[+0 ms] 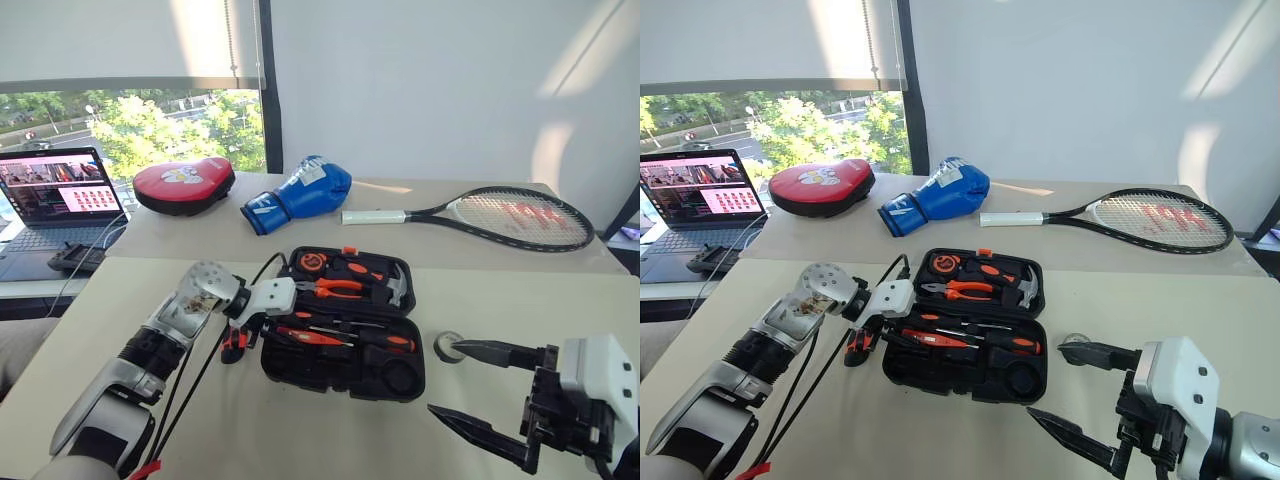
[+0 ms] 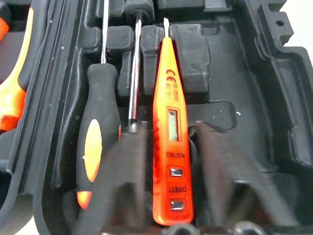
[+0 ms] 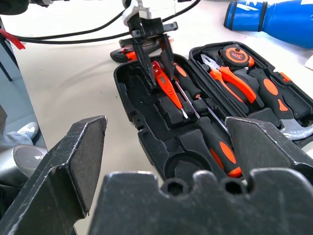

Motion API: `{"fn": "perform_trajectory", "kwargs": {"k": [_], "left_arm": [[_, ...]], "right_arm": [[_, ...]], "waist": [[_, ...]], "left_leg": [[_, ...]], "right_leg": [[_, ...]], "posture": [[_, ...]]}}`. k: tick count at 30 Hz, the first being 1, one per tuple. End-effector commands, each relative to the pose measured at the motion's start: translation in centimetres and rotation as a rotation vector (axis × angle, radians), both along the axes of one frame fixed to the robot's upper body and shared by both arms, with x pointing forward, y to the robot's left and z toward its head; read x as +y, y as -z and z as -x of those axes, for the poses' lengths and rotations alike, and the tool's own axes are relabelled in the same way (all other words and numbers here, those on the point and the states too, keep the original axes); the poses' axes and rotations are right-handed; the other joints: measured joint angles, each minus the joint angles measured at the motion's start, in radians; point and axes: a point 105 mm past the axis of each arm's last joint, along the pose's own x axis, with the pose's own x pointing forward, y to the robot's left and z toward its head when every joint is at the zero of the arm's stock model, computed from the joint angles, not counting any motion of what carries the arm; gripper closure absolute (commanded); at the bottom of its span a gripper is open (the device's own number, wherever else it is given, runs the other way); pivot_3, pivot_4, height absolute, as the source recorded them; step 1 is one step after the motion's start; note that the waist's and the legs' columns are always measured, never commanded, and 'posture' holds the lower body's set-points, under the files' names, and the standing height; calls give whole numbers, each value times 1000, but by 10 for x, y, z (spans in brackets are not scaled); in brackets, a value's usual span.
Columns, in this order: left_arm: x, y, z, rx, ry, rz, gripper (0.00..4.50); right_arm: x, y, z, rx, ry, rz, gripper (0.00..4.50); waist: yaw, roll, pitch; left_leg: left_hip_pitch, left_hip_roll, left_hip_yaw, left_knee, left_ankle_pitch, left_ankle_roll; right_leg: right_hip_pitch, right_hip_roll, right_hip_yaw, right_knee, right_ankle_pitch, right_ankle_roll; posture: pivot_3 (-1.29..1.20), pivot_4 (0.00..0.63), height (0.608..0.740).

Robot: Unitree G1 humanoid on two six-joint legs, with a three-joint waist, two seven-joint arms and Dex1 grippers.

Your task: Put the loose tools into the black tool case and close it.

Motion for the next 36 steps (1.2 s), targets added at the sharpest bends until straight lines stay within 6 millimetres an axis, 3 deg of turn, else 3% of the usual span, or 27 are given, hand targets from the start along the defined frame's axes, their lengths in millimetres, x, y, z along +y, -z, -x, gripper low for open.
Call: {"fn": "perform_trajectory", "kwargs": {"k": [1, 2, 5, 8, 10, 12, 19, 27, 31, 36], "left_arm": [[8, -38, 6, 7, -21, 131, 1720], [10, -43, 7, 20, -39, 158, 1720], [15, -53, 6, 103, -151, 280, 2427], [14, -54, 6, 154, -224, 356, 3687], [9, -44, 4, 160, -309, 417, 4374], [6, -38, 6, 176, -354, 454, 4442], [-7, 11, 10, 123, -444, 372, 4442], [0, 59, 10, 101, -471, 178, 4442], [-3, 55, 8, 71, -455, 229, 4442], [1, 3, 2, 54, -510, 488, 4442]], "right_arm": [[1, -7, 2, -54, -10, 13, 0], [1, -7, 2, -54, -10, 12, 0], [1, -7, 0, -56, -11, 10, 0], [1, -7, -1, -58, -12, 10, 0], [1, -7, -1, -60, -13, 12, 0], [1, -8, -2, -62, -13, 13, 0], [1, -7, -1, -59, -11, 17, 0], [2, -6, 1, -51, -11, 21, 0], [2, -4, 1, -42, -15, 24, 0], [2, -3, 2, -34, -20, 18, 0]], "waist": [[-1, 0, 0], [-2, 0, 0], [-2, 0, 0], [-3, 0, 0], [1, 0, 0], [1, 0, 0], [2, 0, 0], [7, 5, -4], [5, 11, -8], [4, 13, -10]], "left_leg": [[-1, 0, 0, 0, 0, 0], [-1, 0, 0, 0, 0, 0], [-1, 0, 0, 0, 0, -1], [1, 0, 0, 0, 1, -1], [1, 0, 0, 0, 1, -1], [1, 0, -1, 1, 1, -2], [1, -1, -1, 1, 3, -5], [10, 0, -2, 1, -2, 1], [13, 0, -1, 1, -2, 1], [13, 0, -1, 0, -2, 1]], "right_leg": [[-1, 0, 0, 0, 0, 0], [-1, 0, 0, 0, 0, 0], [-1, 0, 0, 0, 0, 0], [0, 0, 0, 1, -1, 2], [1, 0, 0, 0, -1, 2], [2, -1, 0, 0, -1, 3], [2, -3, 1, 0, -1, 3], [12, -7, 3, -2, -1, 2], [13, -8, 8, -2, -2, 3], [12, -8, 10, -1, -5, 9]], "posture": [[0, 150, 740], [0, 150, 740], [0, 150, 740], [0, 150, 740], [0, 150, 740], [0, 150, 740], [0, 150, 740], [0, 150, 740], [0, 150, 740], [0, 150, 740]]}}
